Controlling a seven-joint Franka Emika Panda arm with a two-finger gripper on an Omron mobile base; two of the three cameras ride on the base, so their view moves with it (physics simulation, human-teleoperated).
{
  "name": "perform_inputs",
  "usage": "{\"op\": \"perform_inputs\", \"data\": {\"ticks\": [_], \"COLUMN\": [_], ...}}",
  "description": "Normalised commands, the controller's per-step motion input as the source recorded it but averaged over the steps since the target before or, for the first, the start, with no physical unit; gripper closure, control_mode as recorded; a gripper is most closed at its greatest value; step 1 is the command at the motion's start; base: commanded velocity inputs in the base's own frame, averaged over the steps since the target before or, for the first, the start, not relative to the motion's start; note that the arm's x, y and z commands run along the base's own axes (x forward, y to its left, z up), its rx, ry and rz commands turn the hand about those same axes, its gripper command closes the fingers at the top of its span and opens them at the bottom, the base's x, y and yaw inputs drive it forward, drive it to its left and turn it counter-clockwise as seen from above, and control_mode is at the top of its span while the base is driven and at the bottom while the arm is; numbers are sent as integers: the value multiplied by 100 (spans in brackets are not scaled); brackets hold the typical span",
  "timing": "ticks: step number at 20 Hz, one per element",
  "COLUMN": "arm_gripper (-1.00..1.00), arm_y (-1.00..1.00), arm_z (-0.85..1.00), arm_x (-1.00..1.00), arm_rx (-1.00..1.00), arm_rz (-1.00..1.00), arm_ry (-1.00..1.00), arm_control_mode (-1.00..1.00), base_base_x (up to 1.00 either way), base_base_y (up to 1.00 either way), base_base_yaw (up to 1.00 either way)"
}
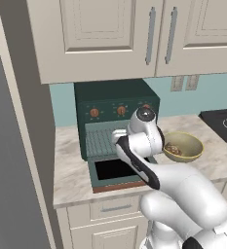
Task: Pick up the heated bread from the toaster oven and place it in the bowl. Then move the bread bowl to the dining counter.
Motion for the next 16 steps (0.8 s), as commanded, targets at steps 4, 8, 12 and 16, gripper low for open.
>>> {"op": "perform_inputs", "data": {"ticks": [4,8,12,16], "arm_gripper": [100,100,100,100], "arm_y": [0,-1,-19,-33], "arm_z": [0,0,10,45], "arm_x": [0,-38,-97,-99], "arm_rx": [0,0,1,0], "arm_rz": [0,0,-3,-8], "arm_ry": [0,0,-6,-17], "arm_control_mode": [-100,-100,-100,-100], "base_base_x": [0,0,0,0], "base_base_y": [0,0,0,0], "base_base_yaw": [0,0,0,0]}}
